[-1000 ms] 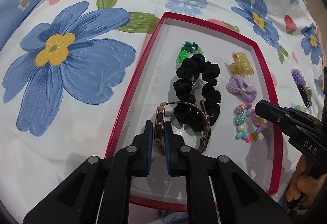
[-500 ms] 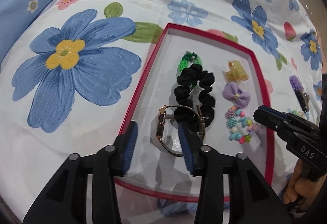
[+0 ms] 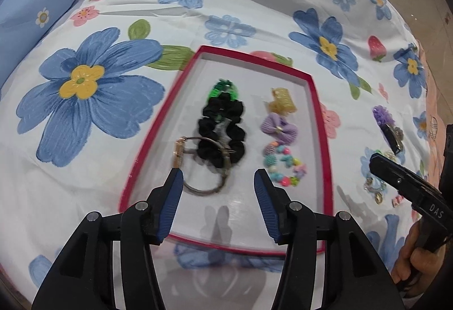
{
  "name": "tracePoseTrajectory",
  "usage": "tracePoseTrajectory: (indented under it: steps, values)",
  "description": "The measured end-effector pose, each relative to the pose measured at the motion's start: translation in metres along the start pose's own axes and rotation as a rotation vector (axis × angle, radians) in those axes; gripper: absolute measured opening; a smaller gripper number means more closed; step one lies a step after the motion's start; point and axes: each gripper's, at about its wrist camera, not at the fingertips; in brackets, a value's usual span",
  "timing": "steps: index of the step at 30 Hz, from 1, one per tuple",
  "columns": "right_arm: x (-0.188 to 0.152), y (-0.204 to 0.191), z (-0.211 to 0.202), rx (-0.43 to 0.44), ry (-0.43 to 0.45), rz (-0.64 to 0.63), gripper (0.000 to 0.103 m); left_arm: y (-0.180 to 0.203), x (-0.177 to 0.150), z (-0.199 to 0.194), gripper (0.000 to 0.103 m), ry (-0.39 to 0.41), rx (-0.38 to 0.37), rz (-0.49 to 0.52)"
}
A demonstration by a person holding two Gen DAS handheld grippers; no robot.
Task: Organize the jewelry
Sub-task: 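Withdraw both tools from the tray toward the remaining jewelry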
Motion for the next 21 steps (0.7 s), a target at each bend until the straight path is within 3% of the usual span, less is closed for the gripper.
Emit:
tracePoseTrajectory:
  steps: [21]
  values:
    - [-0.073, 0.092, -0.095, -0.127, 0.084, 0.19, 0.051, 0.098, -0.023, -0.001, 0.054, -0.036, -0.088, 0.191]
Point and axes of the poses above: each gripper's, at about its wrist camera, not at the fingertips, and z roughly the way its jaws point, y to its right, x to its top, and after that the axes turned 9 degrees about -y, right-handed
